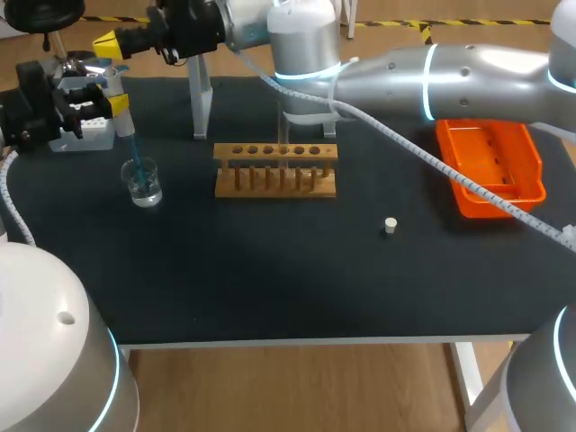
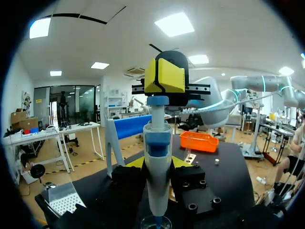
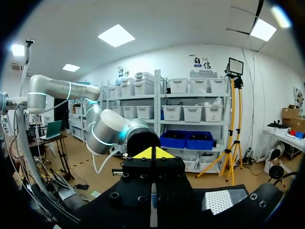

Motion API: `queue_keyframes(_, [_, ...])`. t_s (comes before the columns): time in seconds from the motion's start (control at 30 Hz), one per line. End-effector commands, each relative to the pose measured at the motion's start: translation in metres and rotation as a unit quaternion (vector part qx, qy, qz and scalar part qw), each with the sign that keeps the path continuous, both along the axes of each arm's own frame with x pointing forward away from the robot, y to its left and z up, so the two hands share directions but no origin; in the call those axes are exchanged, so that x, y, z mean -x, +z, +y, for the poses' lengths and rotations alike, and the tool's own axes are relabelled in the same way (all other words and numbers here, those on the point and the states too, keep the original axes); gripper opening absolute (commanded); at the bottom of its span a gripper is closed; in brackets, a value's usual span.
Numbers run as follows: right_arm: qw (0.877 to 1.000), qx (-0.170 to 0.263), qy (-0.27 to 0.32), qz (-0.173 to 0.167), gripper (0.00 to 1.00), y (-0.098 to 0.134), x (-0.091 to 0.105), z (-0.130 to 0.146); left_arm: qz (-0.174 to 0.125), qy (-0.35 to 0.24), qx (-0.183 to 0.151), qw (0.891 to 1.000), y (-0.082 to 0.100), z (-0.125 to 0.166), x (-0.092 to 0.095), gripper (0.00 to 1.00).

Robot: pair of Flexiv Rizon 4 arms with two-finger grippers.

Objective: Invert the test tube, pick up the pipette, mount the tip to pipette, aspirate from beaker and dispense into the tube, eject the tip, return the pipette, and cap with the stopper.

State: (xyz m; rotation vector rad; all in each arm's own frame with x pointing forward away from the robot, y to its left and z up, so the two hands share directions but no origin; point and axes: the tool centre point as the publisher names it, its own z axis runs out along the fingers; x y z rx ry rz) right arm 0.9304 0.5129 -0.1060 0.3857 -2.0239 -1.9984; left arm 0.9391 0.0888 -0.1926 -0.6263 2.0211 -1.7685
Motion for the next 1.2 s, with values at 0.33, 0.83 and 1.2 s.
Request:
queue_keyframes(0.33, [1.0,0.001,0.012,0.006,0.0,-0.006,-0.008,0.009,-0.001,0.0,0.001,1.0,0.0,0.0,0.0,0.0])
queue_keyframes(0.83, [1.0,0.015,0.013,0.019,0.0,-0.015,-0.008,0.009,-0.001,0.0,0.001,1.0,0.0,0.0,0.0,0.0])
queue_keyframes(1.2, [0.999,0.023,0.013,0.031,0.0,-0.028,-0.004,0.009,-0.001,0.0,0.001,1.0,0.0,0.0,0.0,0.0])
